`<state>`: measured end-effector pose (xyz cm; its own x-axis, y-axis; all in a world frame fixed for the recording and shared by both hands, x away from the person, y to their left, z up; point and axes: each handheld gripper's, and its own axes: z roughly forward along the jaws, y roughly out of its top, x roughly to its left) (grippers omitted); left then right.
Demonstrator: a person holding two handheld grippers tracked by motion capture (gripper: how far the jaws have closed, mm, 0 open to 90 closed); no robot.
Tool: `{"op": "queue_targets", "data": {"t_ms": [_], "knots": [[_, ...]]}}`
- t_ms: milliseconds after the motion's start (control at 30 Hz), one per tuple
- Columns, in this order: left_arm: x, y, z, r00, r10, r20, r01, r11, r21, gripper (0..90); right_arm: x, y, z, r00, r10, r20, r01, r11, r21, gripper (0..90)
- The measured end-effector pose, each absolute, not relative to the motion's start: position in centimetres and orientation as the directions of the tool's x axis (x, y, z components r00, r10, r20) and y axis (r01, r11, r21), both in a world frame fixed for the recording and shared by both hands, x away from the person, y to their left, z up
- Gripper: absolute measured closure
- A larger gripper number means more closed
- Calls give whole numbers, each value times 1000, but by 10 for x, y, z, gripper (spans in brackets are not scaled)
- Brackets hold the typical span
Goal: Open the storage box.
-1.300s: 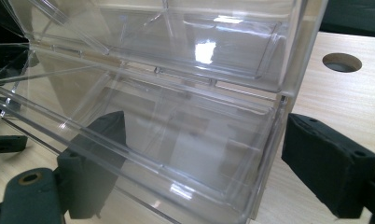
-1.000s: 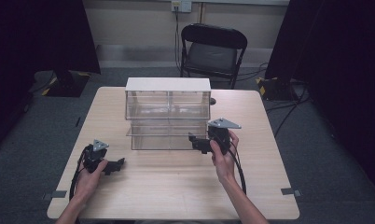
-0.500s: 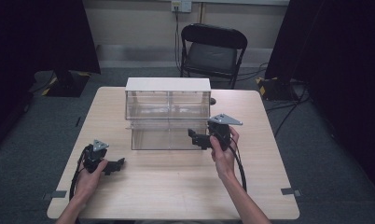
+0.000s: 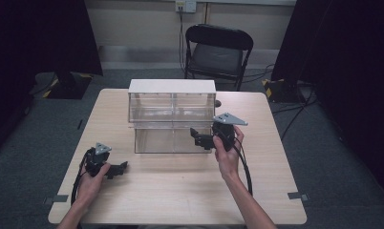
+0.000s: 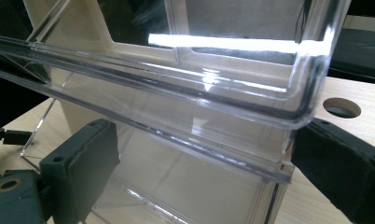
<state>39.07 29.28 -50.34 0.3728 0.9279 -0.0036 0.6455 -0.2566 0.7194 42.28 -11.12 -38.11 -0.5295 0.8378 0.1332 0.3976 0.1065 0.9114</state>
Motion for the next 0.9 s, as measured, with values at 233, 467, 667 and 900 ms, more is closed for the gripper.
{"op": "queue_targets", "data": {"t_ms": [233, 467, 667, 900], "knots": [[391, 293, -503, 373, 928, -3, 646, -257, 719, 13, 422, -111, -380, -531, 837, 134, 393, 104, 913, 69], [391, 293, -503, 373, 928, -4, 646, -257, 719, 13, 422, -112, -380, -531, 837, 135, 393, 103, 914, 66], [391, 293, -503, 373, 928, -4, 646, -257, 719, 13, 421, -111, -380, -528, 838, 137, 396, 100, 913, 66], [391, 293, -503, 373, 928, -3, 646, -257, 719, 13, 421, -111, -380, -527, 839, 136, 395, 100, 913, 66]]}}
